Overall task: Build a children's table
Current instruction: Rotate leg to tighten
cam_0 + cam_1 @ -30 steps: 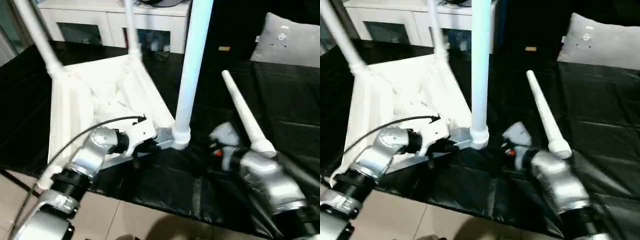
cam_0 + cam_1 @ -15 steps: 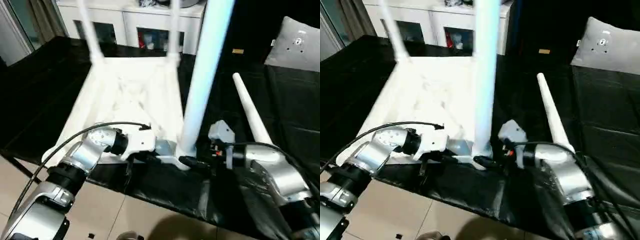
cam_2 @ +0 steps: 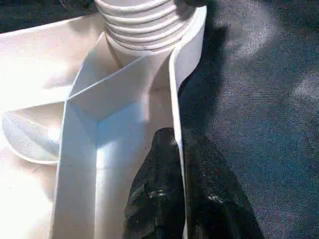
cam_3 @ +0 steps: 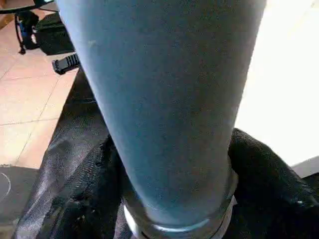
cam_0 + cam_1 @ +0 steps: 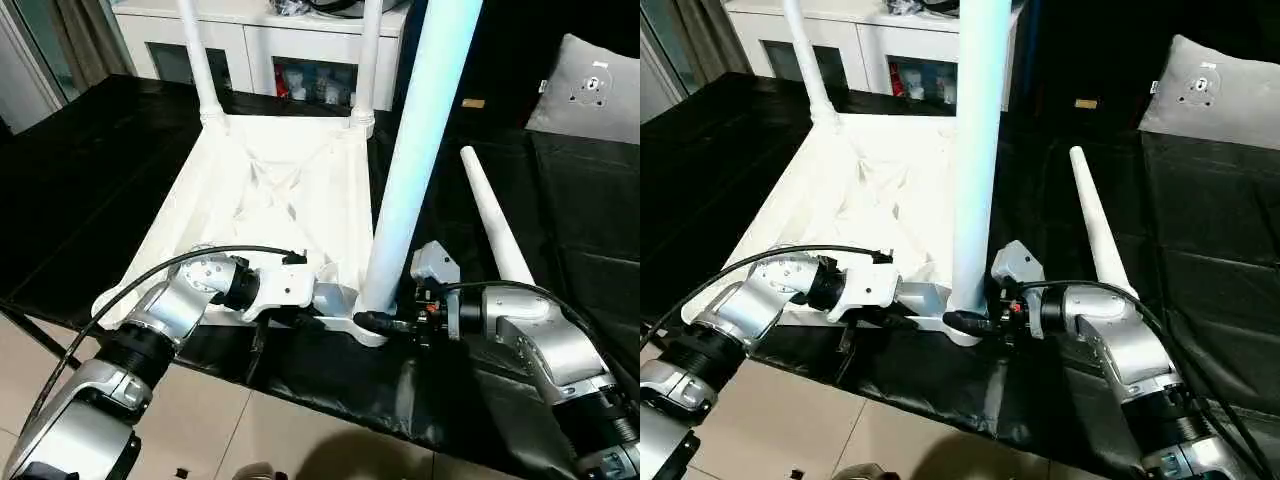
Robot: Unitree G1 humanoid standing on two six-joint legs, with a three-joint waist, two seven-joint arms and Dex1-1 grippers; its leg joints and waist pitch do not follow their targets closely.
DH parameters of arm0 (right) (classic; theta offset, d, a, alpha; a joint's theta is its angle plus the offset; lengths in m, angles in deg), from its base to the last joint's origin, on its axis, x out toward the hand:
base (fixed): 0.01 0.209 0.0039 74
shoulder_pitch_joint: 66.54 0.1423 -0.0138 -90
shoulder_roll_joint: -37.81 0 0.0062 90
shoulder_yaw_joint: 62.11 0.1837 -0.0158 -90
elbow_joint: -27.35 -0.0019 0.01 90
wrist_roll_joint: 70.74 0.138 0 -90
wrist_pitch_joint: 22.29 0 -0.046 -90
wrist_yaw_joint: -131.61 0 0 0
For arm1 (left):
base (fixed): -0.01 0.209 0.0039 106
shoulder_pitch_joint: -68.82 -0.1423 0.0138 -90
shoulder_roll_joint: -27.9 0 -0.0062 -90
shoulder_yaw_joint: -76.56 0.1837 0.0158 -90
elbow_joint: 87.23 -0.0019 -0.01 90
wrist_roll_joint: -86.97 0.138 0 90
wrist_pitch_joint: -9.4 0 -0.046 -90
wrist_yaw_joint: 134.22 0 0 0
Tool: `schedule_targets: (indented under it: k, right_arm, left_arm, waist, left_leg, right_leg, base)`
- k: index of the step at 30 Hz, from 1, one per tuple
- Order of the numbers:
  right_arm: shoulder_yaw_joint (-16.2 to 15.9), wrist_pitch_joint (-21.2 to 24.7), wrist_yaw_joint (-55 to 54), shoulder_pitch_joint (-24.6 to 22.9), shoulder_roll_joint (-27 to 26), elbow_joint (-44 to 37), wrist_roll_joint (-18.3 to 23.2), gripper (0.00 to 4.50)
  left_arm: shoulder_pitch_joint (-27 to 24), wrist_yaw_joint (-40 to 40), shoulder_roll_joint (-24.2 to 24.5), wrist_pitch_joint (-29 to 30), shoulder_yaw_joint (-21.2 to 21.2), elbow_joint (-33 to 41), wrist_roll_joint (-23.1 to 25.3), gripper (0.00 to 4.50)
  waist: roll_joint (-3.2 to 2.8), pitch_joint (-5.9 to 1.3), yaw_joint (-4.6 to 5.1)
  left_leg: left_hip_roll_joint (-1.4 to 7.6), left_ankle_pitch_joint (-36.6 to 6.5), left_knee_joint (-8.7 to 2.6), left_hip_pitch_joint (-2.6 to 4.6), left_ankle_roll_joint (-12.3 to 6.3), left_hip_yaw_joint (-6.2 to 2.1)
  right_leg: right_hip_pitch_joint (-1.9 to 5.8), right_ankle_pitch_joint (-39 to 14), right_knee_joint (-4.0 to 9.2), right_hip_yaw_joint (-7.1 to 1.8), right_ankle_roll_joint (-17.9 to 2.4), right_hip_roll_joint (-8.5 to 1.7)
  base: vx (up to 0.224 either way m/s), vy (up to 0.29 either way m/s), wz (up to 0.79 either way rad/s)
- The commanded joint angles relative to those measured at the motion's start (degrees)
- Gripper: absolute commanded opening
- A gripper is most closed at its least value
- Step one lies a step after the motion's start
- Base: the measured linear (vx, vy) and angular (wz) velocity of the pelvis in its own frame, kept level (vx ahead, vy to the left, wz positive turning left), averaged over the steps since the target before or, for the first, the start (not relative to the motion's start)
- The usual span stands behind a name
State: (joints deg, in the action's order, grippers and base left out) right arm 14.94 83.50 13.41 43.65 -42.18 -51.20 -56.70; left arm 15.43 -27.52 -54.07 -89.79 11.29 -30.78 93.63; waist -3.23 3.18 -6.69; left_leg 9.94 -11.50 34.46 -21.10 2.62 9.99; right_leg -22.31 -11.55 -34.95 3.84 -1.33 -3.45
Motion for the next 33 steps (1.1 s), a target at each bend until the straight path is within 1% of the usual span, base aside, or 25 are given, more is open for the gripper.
schedule_targets:
  k: [1, 3, 7, 8, 9, 10, 11, 12, 13, 14, 15, 16, 17, 19, 21, 22, 23, 24, 26, 27, 28, 30, 31, 32, 33]
  right_arm:
    - [0.18, 1.29, 0.07, -0.25, 0.1, 0.2, 0.45, 2.75]
    - [0.42, 2.85, -0.93, -0.95, -0.56, -0.2, 0.82, 2.72]
    - [1.58, 5.3, -10.28, -2.46, -4.76, -0.14, -0.96, 2.69]
    - [1.79, 5.58, -12.42, -2.53, -5.67, 0.17, -1.6, 2.69]
    - [2.79, 6.45, -17.42, -2.33, -8.23, 1.32, -2.39, 2.69]
    - [3.35, 6.71, -19.8, -2.16, -9.54, 1.92, -2.65, 2.69]
    - [4.29, 7.06, -23.35, -1.86, -11.56, 2.86, -2.94, 2.69]
    - [5.6, 7.62, -27.78, -1.32, -14.03, 3.94, -3.19, 2.69]
    - [6.11, 7.92, -29.33, -1.1, -14.9, 4.29, -3.23, 2.68]
    - [6.97, 8.17, -32.73, -0.42, -16.5, 5.38, -3.72, 2.68]
    - [7.69, 8.31, -35.55, 0.24, -17.79, 6.41, -4.17, 2.68]
    - [8.22, 8.36, -37.6, 0.79, -18.73, 7.25, -4.5, 2.68]
    - [9.2, 8.46, -41.38, 1.75, -20.48, 8.59, -5.24, 2.68]
    - [9.34, 8.57, -41.99, 1.99, -20.81, 8.87, -5.35, 2.68]
    - [7.82, 7.81, -41.42, 2.4, -20.57, 9.19, -6.87, 2.68]
    - [7.72, 7.54, -41.31, 2.39, -20.56, 9.17, -6.95, 2.68]
    - [7.8, 7.43, -41.57, 2.38, -20.75, 9.17, -7.03, 3.24]
    - [8.12, 6.95, -41.57, 2.04, -20.98, 8.63, -7.04, 3.38]
    - [8.48, 6.63, -41.42, 1.88, -21.01, 8.3, -6.85, 3.41]
    - [8.74, 6.46, -41.53, 1.88, -21.12, 8.26, -6.8, 3.6]
    - [9.04, 5.61, -41.47, 1.83, -21.02, 8.14, -6.81, 3.6]
    - [9.15, 4.44, -39.54, 1.25, -20.27, 6.93, -6.04, 3.81]
    - [9.15, 4.3, -39.24, 1.14, -20.15, 6.7, -5.97, 3.81]
    - [9.16, 3.92, -38.43, 0.83, -19.83, 6.05, -5.8, 3.92]
    - [8.8, 3.11, -36.05, -0.04, -18.58, 4.59, -5.51, 4.02]
  left_arm:
    - [0.56, -1.19, 0.21, -1.37, 1.71, -0.07, 1.46, 0.0]
    - [0.24, -0.6, 0.02, -0.16, 1.11, 0.24, 1.04, 0.0]
    - [-0.98, 4.44, -2.36, 7.31, -1.8, 3.61, -0.78, 0.0]
    - [-1.11, 5.69, -2.91, 8.79, -2.23, 4.19, -0.86, 0.0]
    - [-1.32, 9.31, -4.76, 11.84, -3.39, 5.1, -1.05, 0.0]
    - [-1.39, 11.18, -5.75, 13.33, -3.92, 5.5, -1.07, 0.0]
    - [-1.45, 14.07, -7.34, 15.47, -4.72, 6.01, -1.1, 0.0]
    - [-1.34, 17.55, -9.62, 18.32, -5.67, 6.41, -1.26, 0.0]
    - [-1.26, 18.69, -10.5, 19.44, -6.0, 6.51, -1.4, 0.0]
    - [-0.92, 21.76, -12.54, 20.98, -6.44, 6.43, -1.07, 0.0]
    - [-0.52, 24.42, -14.38, 22.06, -6.74, 6.22, -0.71, 0.0]
    - [-0.13, 26.38, -15.88, 22.73, -6.91, 5.94, -0.43, 0.0]
    - [0.65, 30.28, -18.49, 23.68, -7.1, 5.36, 0.84, 0.0]
    - [0.93, 31.02, -18.83, 23.27, -6.85, 5.0, 1.42, 0.0]
    - [1.64, 32.21, -19.21, 21.36, -6.15, 4.08, 2.34, 0.0]
    - [1.74, 32.08, -19.06, 21.03, -6.07, 3.95, 2.43, 0.0]
    - [1.73, 32.14, -19.02, 21.22, -5.98, 4.15, 2.57, 0.0]
    - [1.53, 31.74, -18.0, 21.01, -5.75, 4.51, 3.13, 0.0]
    - [1.27, 31.35, -16.99, 21.09, -5.82, 4.83, 3.36, 0.0]
    - [1.1, 31.38, -16.53, 21.35, -5.88, 5.07, 3.48, 0.0]
    - [0.85, 31.2, -15.75, 21.4, -6.16, 5.28, 3.47, 0.0]
    - [0.65, 30.26, -14.26, 20.52, -6.31, 4.92, 3.42, 0.0]
    - [0.63, 30.1, -14.08, 20.39, -6.33, 4.86, 3.39, 0.0]
    - [0.56, 29.67, -13.63, 20.02, -6.39, 4.69, 3.31, 0.0]
    - [0.41, 27.99, -12.54, 18.46, -6.21, 4.4, 3.11, 0.0]
  waist:
    - [0.34, -4.13, 0.07]
    - [0.33, -4.11, 0.05]
    - [0.46, -3.84, 0.35]
    - [0.39, -3.67, 0.62]
    - [0.51, -3.39, 0.95]
    - [0.04, -3.32, 1.14]
    - [0.48, -3.08, 1.69]
    - [0.44, -3.07, 1.88]
    - [0.47, -2.88, 2.43]
    - [0.31, -3.05, 2.95]
    - [0.38, -3.1, 3.11]
    - [0.48, -3.14, 3.5]
    - [0.49, -3.27, 3.6]
    - [0.63, -3.39, 3.67]
    - [0.64, -3.68, 3.37]
    - [0.69, -3.73, 3.35]
    - [0.58, -3.78, 3.27]
    - [0.47, -3.77, 3.22]
    - [0.47, -3.77, 3.22]
    - [0.44, -3.66, 3.29]
    - [0.41, -3.64, 3.32]
    - [0.44, -3.59, 3.35]
    - [0.21, -3.59, 3.32]
    - [0.31, -3.66, 3.39]
    - [0.18, -3.72, 3.38]
  left_leg:
    - [3.76, -6.65, -3.8, 0.5, -3.13, -1.27]
    - [3.76, -6.65, -3.81, 0.51, -3.11, -1.26]
    - [3.84, -7.48, -4.1, 0.59, -2.29, -1.32]
    - [3.67, -9.34, -4.25, 0.77, -1.52, -1.24]
    - [3.53, -11.27, -4.56, 0.78, -0.64, -1.38]
    - [3.53, -12.4, -4.59, 0.92, -0.03, -1.43]
    - [3.28, -14.29, -4.74, 0.82, 0.54, -1.58]
    - [3.28, -14.46, -4.87, 0.87, 0.8, -1.68]
    - [3.16, -15.16, -4.97, 0.78, 1.22, -1.75]
    - [3.13, -15.55, -4.99, 0.91, 1.46, -1.85]
    - [3.06, -15.45, -4.92, 0.99, 1.38, -1.92]
    - [2.99, -14.59, -4.79, 0.91, 0.98, -1.73]
    - [2.88, -13.63, -4.62, 0.9, 0.51, -1.65]
    - [2.81, -11.92, -4.45, 0.76, -0.39, -1.54]
    - [2.68, -8.66, -4.19, 0.47, -1.88, -1.37]
    - [2.72, -7.97, -4.19, 0.34, -2.1, -1.39]
    - [2.81, -7.19, -4.18, 0.3, -2.47, -1.39]
    - [2.9, -7.03, -4.2, 0.28, -2.67, -1.42]
    - [2.93, -7.44, -4.22, 0.31, -2.68, -1.41]
    - [2.97, -8.1, -4.35, 0.34, -2.54, -1.43]
    - [2.99, -8.6, -4.38, 0.41, -2.41, -1.45]
    - [2.99, -9.56, -4.42, 0.44, -2.1, -1.44]
    - [2.97, -9.66, -4.43, 0.4, -2.14, -1.49]
    - [3.02, -9.59, -4.43, 0.37, -2.16, -1.51]
    - [3.01, -9.23, -4.38, 0.34, -2.19, -1.52]
  right_leg:
    - [2.91, -4.46, 3.44, -3.1, -13.74, -5.58]
    - [2.9, -4.58, 3.43, -3.1, -13.77, -5.55]
    - [2.7, -6.57, 3.64, -3.12, -13.64, -5.59]
    - [2.5, -9.57, 3.96, -3.16, -13.3, -5.6]
    - [2.69, -13.88, 4.38, -3.15, -12.33, -5.7]
    - [2.45, -15.83, 4.48, -3.18, -12.08, -5.74]
    - [2.69, -19.9, 5.18, -3.06, -10.73, -5.76]
    - [2.74, -21.18, 5.24, -3.06, -10.16, -5.8]
    - [2.56, -23.07, 5.48, -2.98, -9.45, -5.66]
    - [2.61, -23.43, 5.56, -2.98, -9.04, -5.64]
    - [2.52, -23.08, 5.65, -2.95, -9.04, -5.6]
    - [2.52, -21.46, 5.64, -3.13, -9.31, -5.47]
    - [2.57, -19.82, 5.61, -3.13, -9.73, -5.38]
    - [2.65, -17.27, 5.5, -3.17, -10.04, -5.25]
    - [2.92, -13.08, 5.13, -3.23, -10.36, -5.18]
    - [3.01, -12.06, 4.97, -3.19, -10.52, -5.16]
    - [2.99, -10.7, 4.85, -3.13, -10.82, -5.16]
    - [3.03, -9.99, 4.78, -3.11, -11.09, -5.25]
    - [3.03, -9.82, 4.76, -3.13, -11.4, -5.29]
    - [2.96, -10.42, 4.78, -3.09, -11.42, -5.25]
    - [2.91, -11.04, 4.83, -3.07, -11.33, -5.23]
    - [2.97, -12.32, 4.98, -3.16, -11.16, -5.34]
    - [3.0, -12.17, 4.96, -3.17, -11.17, -5.38]
    - [3.03, -11.38, 4.9, -3.17, -11.17, -5.3]
    - [3.07, -10.48, 4.78, -3.2, -11.32, -5.31]
  base:
    - [0.0, 0.0, 0.0]
    - [0.0, 0.0, 0.0]
    - [0.0, 0.0, 0.0]
    - [0.0, 0.0, 0.0]
    - [0.0, 0.0, 0.0]
    - [0.0, 0.0, 0.0]
    - [0.0, 0.0, 0.0]
    - [0.0, 0.0, 0.0]
    - [0.0, 0.0, 0.0]
    - [0.0, 0.0, 0.0]
    - [0.0, 0.0, 0.0]
    - [0.0, 0.0, 0.0]
    - [0.0, 0.0, 0.0]
    - [0.0, 0.0, 0.0]
    - [0.0, 0.0, 0.0]
    - [0.0, 0.0, 0.0]
    - [0.0, 0.0, 0.0]
    - [0.0, 0.0, 0.0]
    - [0.0, 0.0, 0.0]
    - [0.0, 0.0, 0.0]
    - [0.0, 0.0, 0.0]
    - [0.0, 0.0, 0.0]
    - [0.0, 0.0, 0.0]
    - [0.0, 0.0, 0.0]
    - [0.0, 0.0, 0.0]
